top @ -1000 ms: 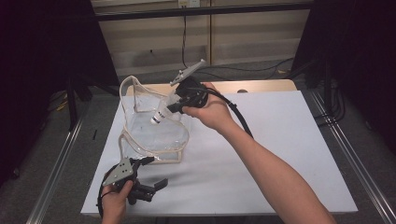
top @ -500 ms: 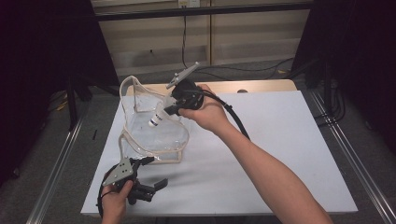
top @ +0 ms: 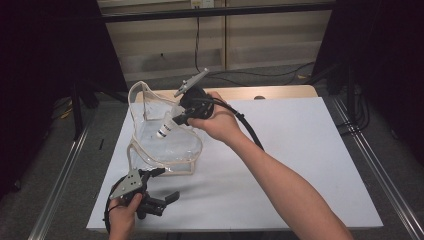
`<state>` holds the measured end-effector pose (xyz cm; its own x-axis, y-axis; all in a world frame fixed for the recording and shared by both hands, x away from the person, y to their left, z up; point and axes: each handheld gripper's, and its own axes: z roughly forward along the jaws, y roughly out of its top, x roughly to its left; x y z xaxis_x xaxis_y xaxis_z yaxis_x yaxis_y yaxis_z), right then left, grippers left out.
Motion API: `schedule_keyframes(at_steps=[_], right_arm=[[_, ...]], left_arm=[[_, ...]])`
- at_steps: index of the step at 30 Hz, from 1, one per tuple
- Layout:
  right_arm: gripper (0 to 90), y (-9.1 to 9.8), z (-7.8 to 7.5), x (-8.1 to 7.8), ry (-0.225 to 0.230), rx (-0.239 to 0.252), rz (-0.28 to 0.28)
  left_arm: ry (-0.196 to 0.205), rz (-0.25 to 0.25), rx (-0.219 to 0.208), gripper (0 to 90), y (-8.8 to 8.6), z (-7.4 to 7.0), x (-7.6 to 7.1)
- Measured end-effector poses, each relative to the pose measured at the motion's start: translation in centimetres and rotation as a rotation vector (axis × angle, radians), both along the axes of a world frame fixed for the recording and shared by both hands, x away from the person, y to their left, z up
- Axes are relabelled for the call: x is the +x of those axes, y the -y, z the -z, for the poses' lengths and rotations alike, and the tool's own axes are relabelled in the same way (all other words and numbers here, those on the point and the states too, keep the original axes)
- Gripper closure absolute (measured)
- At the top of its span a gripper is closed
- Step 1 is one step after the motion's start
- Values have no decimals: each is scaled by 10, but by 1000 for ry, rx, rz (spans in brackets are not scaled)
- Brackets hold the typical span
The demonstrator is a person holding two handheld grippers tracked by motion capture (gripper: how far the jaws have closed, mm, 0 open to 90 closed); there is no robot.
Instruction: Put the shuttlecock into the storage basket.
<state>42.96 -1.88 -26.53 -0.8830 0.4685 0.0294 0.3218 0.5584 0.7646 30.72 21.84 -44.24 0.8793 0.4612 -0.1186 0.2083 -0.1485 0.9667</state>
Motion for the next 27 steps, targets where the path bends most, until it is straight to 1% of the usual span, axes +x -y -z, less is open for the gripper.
schedule_keyframes(at_steps=[2, 3, 9, 13, 16, 22, 27], right_arm=[[880, -1, 0, 0, -2, -3, -3], [880, -1, 0, 0, 0, -1, -2], [880, -2, 0, 0, 0, -5, -6], [880, -5, 1, 0, -3, -3, -14], [880, -7, 2, 0, -5, -7, -17], [880, -12, 4, -1, 2, -22, -21], [880, -14, 5, -1, 2, -22, -24]], left_arm=[[1, -1, 3, 8, 0, 0, 0], [-7, 1, -1, 9, 1, 1, 0], [0, 4, 9, 8, 2, 0, -1], [-2, 2, 4, 8, 1, 0, 0], [2, 3, 8, 8, 0, 0, 0], [-2, 6, 5, 9, 1, 1, 0], [0, 6, 8, 8, 1, 0, 0]])
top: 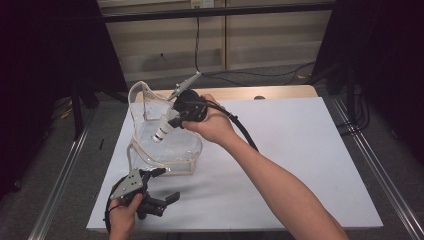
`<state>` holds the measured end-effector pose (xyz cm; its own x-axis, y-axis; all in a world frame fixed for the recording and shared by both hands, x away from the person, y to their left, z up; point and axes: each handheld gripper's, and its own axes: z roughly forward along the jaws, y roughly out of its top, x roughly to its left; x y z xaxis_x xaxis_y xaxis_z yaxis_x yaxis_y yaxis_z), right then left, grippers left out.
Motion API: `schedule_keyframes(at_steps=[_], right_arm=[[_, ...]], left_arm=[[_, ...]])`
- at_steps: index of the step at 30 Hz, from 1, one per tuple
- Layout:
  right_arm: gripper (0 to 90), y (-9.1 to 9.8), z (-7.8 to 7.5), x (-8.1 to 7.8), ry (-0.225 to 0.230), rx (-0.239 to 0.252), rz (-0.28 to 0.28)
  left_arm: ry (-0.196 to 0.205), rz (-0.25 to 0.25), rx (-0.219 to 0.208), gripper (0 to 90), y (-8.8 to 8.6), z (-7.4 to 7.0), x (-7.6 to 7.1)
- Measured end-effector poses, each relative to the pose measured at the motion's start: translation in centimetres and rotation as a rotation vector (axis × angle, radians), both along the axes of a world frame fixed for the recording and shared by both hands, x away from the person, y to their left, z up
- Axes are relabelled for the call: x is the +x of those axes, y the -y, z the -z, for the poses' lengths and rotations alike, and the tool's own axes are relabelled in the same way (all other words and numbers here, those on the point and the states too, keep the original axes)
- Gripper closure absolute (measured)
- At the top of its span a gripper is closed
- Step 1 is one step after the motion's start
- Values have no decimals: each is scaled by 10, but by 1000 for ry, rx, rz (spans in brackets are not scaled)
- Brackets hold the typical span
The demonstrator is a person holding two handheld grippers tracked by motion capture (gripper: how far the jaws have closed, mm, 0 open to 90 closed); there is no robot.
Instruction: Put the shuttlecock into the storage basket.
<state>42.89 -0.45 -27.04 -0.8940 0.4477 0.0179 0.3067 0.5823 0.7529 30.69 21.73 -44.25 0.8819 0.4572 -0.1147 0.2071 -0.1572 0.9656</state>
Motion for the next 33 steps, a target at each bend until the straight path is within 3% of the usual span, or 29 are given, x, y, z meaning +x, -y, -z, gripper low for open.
schedule_keyframes(at_steps=[33], right_arm=[[889, -13, 0, -4, 11, -17, -25]], left_arm=[[0, 3, 3, 8, 1, 0, 0]])
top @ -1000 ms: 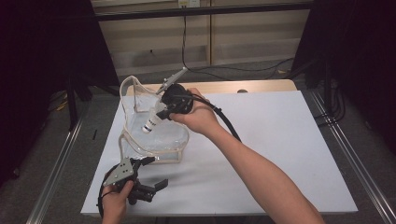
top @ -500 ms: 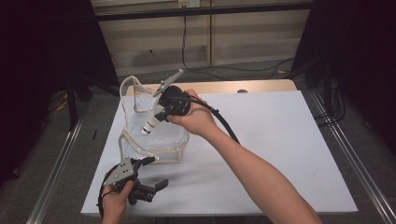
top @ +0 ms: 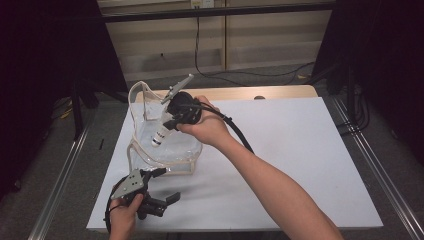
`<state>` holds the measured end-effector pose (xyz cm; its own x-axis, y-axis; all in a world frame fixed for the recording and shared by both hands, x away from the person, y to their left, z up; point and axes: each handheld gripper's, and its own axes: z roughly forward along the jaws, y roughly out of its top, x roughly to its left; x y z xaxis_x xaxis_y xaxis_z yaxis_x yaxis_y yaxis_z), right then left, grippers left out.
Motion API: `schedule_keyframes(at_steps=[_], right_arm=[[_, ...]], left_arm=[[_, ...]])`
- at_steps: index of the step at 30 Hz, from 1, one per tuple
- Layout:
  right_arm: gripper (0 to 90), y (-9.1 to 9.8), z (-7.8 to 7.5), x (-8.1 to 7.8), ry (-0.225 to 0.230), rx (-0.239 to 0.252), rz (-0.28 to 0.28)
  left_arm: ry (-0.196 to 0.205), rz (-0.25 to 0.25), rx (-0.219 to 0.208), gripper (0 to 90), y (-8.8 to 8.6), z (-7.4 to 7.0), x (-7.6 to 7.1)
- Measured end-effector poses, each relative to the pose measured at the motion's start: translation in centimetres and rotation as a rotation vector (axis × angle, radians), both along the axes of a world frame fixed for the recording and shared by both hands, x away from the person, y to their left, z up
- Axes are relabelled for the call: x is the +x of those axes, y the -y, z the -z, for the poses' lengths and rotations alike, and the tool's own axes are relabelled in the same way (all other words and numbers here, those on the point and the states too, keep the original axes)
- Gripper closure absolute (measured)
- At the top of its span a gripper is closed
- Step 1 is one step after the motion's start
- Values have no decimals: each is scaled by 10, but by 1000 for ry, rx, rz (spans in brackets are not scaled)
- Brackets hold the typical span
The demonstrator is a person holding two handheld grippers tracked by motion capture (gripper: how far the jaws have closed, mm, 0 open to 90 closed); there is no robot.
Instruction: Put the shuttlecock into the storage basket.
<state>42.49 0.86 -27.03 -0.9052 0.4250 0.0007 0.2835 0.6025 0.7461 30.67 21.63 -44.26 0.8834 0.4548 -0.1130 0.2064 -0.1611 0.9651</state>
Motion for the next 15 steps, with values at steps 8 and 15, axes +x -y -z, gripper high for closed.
schedule_keyframes(at_steps=[8, 15], right_arm=[[889, -7, 2, -2, 8, -15, -12], [889, -8, 3, -3, 16, -23, -10]], left_arm=[[-5, 4, -5, 8, 0, 1, 0], [-4, 4, -1, 8, 0, 0, 0]])
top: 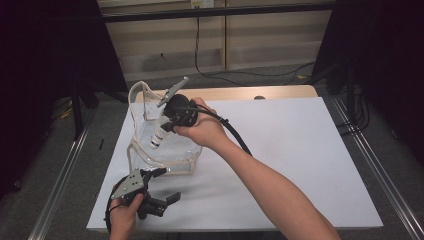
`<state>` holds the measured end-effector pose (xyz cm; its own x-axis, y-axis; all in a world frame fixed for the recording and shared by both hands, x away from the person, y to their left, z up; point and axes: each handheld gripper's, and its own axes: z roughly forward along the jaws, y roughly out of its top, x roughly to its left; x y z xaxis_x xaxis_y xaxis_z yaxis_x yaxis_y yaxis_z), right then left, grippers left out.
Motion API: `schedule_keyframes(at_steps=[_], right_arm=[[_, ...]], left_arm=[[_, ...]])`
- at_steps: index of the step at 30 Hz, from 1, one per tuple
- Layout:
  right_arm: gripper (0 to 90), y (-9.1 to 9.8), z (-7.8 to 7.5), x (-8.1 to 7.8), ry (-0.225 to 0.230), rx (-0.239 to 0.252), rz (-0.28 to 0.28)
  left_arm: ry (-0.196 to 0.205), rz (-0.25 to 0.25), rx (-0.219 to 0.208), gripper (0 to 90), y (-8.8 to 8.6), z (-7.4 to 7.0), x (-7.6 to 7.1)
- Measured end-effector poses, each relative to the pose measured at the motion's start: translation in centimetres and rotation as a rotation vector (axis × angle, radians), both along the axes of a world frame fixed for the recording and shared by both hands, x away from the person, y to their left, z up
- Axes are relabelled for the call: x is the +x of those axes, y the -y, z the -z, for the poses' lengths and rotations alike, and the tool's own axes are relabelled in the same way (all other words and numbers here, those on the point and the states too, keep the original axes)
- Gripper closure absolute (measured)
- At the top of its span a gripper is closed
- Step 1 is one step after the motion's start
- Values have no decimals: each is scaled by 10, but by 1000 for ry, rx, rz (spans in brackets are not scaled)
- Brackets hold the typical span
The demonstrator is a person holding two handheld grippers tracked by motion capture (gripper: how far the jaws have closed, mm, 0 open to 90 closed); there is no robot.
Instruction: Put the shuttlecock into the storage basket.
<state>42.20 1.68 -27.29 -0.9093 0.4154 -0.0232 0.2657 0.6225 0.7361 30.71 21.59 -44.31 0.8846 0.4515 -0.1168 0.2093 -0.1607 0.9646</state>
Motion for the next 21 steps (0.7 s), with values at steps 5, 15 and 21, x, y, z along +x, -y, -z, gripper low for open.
schedule_keyframes(at_steps=[5, 15, 21], right_arm=[[889, -2, 3, 1, 5, -13, 6], [889, -6, 9, 3, 8, -41, 13], [889, -7, 12, 5, 8, -43, 17]], left_arm=[[0, 0, 0, 8, 0, 0, 0], [-3, -2, -5, 9, -1, 0, 0], [1, 0, -5, 8, -2, -1, 0]])
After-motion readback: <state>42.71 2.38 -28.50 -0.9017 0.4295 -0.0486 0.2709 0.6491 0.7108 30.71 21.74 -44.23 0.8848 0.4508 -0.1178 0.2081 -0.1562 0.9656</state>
